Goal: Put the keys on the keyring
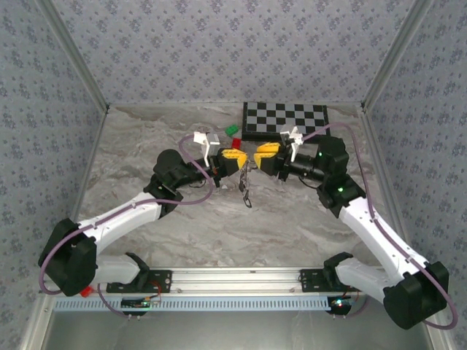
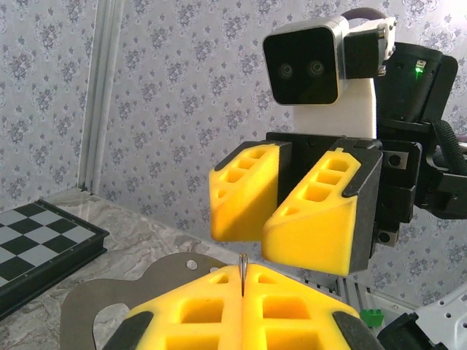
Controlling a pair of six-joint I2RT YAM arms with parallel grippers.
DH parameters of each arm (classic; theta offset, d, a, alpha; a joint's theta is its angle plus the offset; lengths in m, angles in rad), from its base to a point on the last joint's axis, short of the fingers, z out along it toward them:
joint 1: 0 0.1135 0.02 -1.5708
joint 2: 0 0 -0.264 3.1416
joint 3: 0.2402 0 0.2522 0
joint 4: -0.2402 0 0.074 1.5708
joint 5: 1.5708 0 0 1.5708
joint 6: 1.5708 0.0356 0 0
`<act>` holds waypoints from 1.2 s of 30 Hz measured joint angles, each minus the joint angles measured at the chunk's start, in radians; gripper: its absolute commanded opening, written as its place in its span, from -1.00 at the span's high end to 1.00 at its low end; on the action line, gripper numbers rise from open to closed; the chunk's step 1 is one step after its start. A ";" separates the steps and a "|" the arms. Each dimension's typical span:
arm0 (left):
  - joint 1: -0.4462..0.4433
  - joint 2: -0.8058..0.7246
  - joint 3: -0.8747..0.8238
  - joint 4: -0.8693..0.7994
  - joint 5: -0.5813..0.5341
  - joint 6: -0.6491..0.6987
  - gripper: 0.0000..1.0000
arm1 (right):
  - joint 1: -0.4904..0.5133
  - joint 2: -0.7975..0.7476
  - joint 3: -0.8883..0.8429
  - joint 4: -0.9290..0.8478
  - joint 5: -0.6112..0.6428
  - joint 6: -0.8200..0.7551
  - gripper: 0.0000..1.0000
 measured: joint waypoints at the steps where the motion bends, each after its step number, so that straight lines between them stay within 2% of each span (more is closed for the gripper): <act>1: 0.000 0.000 0.000 0.000 0.000 0.000 1.00 | 0.002 0.005 0.003 0.004 -0.003 0.003 0.43; 15: 0.000 0.000 0.000 0.002 0.000 0.000 1.00 | 0.047 0.047 0.031 -0.010 -0.032 -0.008 0.46; 21: 0.000 0.000 0.000 0.004 0.000 0.000 1.00 | 0.047 0.048 0.032 -0.034 -0.036 -0.017 0.59; 28: 0.000 0.000 0.000 0.006 0.011 -0.007 1.00 | 0.047 0.049 0.032 -0.035 -0.050 -0.016 0.56; 34: 0.000 0.000 0.000 0.016 0.023 -0.011 1.00 | 0.047 0.053 0.032 -0.012 -0.073 -0.012 0.66; 36: 0.002 0.000 0.000 0.023 0.026 -0.011 1.00 | 0.047 0.056 0.032 0.001 -0.082 -0.008 0.81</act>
